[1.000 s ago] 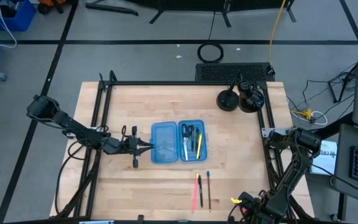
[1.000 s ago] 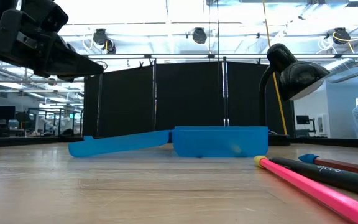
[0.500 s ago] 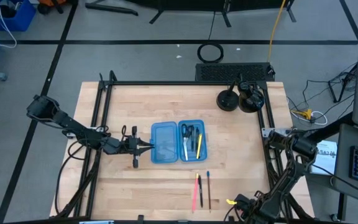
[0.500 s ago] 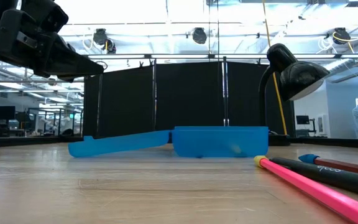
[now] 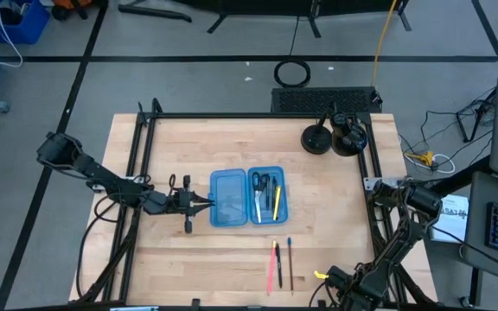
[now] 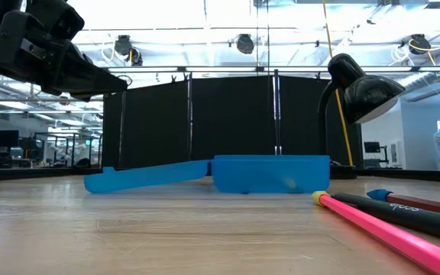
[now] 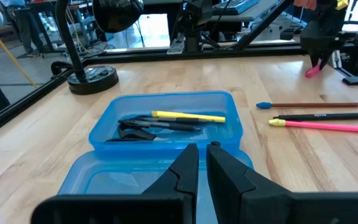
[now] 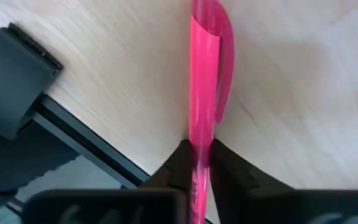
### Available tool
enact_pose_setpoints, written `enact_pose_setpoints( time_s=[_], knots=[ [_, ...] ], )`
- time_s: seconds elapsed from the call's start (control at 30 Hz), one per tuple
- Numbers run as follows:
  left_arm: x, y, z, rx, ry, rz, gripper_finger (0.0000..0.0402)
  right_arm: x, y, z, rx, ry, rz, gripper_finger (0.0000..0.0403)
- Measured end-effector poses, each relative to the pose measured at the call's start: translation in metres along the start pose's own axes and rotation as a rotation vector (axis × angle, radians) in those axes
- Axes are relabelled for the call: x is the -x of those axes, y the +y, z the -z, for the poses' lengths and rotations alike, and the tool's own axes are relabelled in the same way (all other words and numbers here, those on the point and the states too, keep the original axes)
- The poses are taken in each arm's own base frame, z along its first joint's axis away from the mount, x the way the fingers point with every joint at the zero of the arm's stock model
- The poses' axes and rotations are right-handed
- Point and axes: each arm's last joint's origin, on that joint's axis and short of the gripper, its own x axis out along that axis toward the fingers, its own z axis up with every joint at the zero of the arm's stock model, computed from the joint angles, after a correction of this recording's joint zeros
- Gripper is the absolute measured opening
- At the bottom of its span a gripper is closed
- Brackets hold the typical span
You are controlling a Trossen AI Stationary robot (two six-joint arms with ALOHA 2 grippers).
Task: Pick & place school supplies into a supply box
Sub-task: Put the pink pen into the blue supply box
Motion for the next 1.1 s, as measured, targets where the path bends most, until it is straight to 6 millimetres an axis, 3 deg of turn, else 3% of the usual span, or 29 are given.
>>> enact_pose_setpoints(
  time_s=[0.07, 0.27, 0.67, 1.1],
  knots=[
    [0.0, 0.0, 0.0, -0.001, 0.003, 0.0, 0.0037, 0.002, -0.001, -0.002, 0.018, 0.007, 0.006, 0.0021],
    [0.0, 0.0, 0.003, -0.01, 0.026, -0.002, 0.0037, 0.017, -0.008, -0.007, 0.025, -0.063, -0.006, 0.0033],
    [0.0, 0.0, 0.003, -0.005, 0.025, -0.001, 0.0037, 0.054, -0.016, -0.016, -0.01, -0.295, -0.136, 0.002],
    [0.0, 0.0, 0.003, -0.005, 0.024, -0.001, 0.0037, 0.09, -0.024, -0.017, -0.026, -0.359, -0.28, 0.0019]
  ],
)
